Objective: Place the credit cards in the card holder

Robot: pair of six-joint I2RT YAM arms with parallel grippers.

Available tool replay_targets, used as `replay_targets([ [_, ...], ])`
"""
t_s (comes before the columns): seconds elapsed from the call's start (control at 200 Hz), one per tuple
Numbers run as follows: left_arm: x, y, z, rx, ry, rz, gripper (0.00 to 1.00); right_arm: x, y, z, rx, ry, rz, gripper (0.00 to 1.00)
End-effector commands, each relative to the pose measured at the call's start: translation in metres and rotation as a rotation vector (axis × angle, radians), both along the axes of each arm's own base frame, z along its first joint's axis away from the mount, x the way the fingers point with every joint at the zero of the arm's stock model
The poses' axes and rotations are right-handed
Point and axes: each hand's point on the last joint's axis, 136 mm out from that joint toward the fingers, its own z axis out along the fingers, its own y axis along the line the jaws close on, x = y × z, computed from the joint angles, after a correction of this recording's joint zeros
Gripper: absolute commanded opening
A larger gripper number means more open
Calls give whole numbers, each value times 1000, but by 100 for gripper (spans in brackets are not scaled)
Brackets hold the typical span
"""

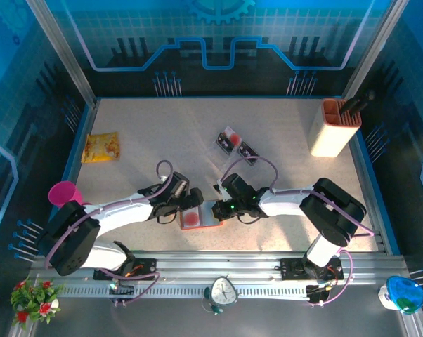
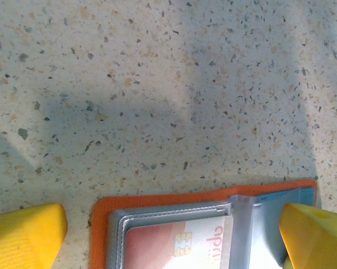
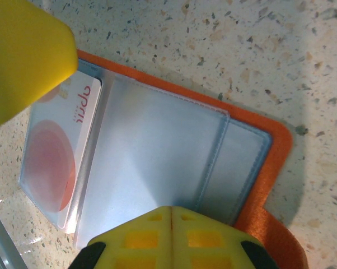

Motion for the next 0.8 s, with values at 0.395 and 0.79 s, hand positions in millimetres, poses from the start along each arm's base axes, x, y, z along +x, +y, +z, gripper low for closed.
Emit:
replay_targets([
  [0.395,3,-45,19,-46,-49,-102,99,-20,-29,-35,-129,103,-19,0],
  [0.79,8,-50,65,-190,-167,-47,99,-21,-29,-35,-121,104,-16,0],
])
